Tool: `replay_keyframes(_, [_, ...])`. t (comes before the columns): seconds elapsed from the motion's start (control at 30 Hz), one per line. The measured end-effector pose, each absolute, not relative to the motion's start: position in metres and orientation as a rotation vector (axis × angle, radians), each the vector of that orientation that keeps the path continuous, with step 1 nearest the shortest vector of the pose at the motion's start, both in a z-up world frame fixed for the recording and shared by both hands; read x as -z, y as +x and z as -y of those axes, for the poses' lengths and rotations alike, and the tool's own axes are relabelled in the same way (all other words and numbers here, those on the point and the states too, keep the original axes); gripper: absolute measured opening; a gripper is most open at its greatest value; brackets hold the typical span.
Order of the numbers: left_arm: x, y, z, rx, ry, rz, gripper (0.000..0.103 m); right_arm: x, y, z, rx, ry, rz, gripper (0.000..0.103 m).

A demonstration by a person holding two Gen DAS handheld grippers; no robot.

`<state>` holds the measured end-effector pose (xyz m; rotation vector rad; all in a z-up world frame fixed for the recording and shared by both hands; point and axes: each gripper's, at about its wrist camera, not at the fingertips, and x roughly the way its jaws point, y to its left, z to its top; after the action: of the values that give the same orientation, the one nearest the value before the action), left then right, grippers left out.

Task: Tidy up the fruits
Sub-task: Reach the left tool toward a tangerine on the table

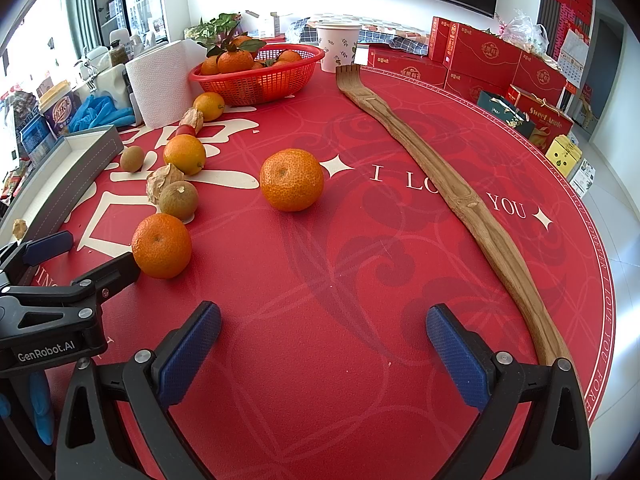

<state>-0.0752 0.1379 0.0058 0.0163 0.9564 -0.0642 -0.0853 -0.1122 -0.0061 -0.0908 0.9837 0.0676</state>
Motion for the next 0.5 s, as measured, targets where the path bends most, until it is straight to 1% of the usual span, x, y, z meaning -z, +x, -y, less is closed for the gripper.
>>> replay_keyframes(0.43, [-0.0063,-0.0769,-0.1363,0.06,0.013,-0.964,0.103,0.0059,-0.0857,0.1121,-0.078,-0.094,-0.985,0.103])
replay_keyframes(0.5, [-0.0086,-0.0798,-0.1288,0.1,0.022,-0.975,0.096,0.0058,-0.0864,0.1128,-0.094,-0.102,-0.987,0.103])
